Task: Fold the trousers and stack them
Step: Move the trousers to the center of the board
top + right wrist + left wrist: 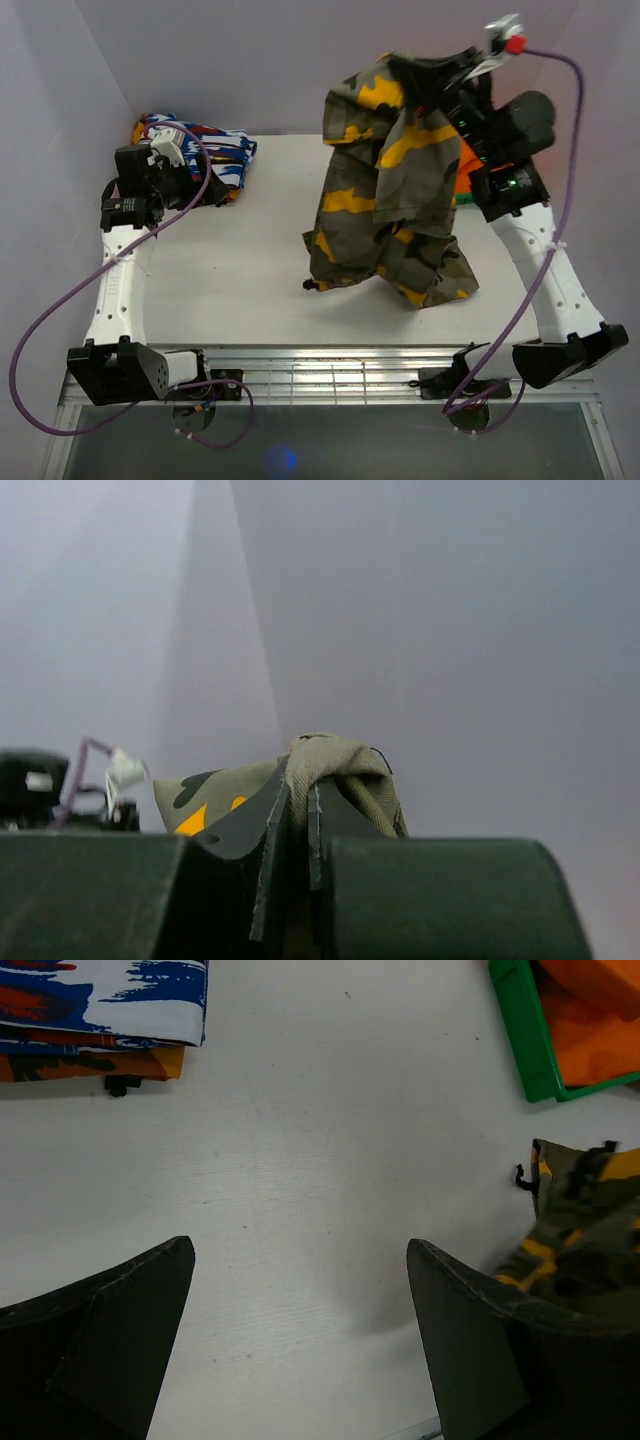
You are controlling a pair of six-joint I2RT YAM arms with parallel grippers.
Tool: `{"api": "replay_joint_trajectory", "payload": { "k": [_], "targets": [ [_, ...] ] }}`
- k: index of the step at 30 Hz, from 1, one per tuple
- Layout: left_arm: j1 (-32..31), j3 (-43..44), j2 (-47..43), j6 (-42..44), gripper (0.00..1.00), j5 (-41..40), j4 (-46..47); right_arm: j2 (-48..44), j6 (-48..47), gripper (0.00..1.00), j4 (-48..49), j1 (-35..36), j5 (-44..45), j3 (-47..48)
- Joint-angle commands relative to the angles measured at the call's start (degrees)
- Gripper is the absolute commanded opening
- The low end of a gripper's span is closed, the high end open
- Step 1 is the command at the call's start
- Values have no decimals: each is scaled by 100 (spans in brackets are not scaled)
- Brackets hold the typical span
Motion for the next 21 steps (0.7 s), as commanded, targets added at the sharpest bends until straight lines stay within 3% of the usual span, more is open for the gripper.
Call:
{"api": "replay_joint_trajectory", "payload": {
  "k": [1, 7, 8, 10, 11, 14, 16, 19, 21],
  "targets": [
    [8, 13, -282, 114, 98, 137, 28, 164, -517, 8, 326, 791, 338, -946],
    [8, -128, -352, 238, 98, 128, 2, 402, -465, 8, 309, 1488, 532, -2274],
    [8, -145, -344, 255, 98, 154, 19, 411, -448, 12, 266, 1515, 532, -2450],
    [8, -180, -317, 273, 98, 242, 46, 498, -438, 31, -41, 1498, 593, -2706],
    [17, -189, -256, 299, 98, 390, 37, 516, -526, 52, -234, 1471, 690, -2671],
    [8, -216, -107, 387, 98, 716, 28, 447, -684, 75, -771, 1016, 805, -2627],
    [17, -303, -54, 440, 98, 1015, 80, 236, -772, 76, -1103, 473, 831, -2837],
    [-1, -444, 52, 501, 98, 1393, 317, -72, -1132, 65, -1718, -64, 822, -3214],
    [-9, -523, 209, 667, 98, 1734, 476, -300, -1492, 52, -1887, -399, 875, -3794]
  ]
}}
